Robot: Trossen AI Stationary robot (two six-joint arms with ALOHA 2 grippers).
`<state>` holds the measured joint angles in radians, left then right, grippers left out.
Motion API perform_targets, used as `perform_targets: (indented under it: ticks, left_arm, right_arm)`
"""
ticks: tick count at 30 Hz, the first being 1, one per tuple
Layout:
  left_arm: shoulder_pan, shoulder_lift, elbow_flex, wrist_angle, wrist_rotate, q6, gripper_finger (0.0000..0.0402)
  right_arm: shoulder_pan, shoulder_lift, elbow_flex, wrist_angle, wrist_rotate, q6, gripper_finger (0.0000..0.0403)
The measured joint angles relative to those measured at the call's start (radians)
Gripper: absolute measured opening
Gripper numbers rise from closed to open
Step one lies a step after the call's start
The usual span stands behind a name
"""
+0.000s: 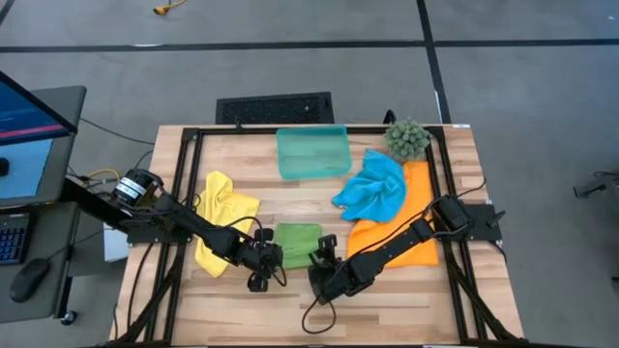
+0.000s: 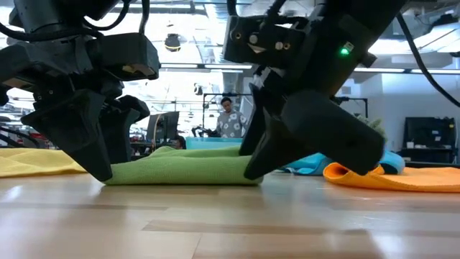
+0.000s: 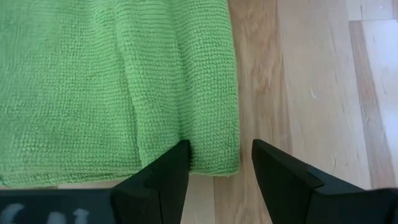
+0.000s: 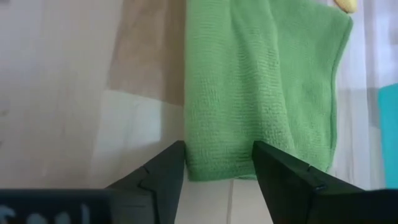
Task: Roll microfiber towels into tight, uniform cylinder then place into a basket
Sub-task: Roll the green microfiber cloth
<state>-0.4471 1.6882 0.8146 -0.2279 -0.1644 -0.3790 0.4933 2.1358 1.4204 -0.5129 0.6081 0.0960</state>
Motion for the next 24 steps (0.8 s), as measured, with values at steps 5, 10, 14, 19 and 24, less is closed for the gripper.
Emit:
perform_targets:
  ticks: [5,10,14,19,24]
  left_arm:
    - [0.000,0.000,0.000,0.000,0.000,0.000,0.0169]
    - [0.000,0.000,0.000,0.000,0.000,0.000,0.0169]
    - [0.000,0.000,0.000,0.000,0.000,0.023,0.0169]
    - [-0.001,0.000,-0.001,0.000,0.001,0.034,0.0169]
    - [-0.019,0.000,-0.001,-0.002,-0.028,0.059,0.0169]
  right_arm:
    - [-0.066,-0.001,-0.008,-0.002,-0.106,0.067,0.0220]
    - [-0.101,0.003,-0.015,0.014,-0.201,0.081,0.0212]
    - [-0.112,0.003,-0.016,0.019,-0.268,0.084,0.0193]
    - [-0.110,0.006,-0.017,0.025,-0.283,0.103,0.0129]
    - [-0.112,0.007,-0.016,0.036,-0.316,0.114,0.0047]
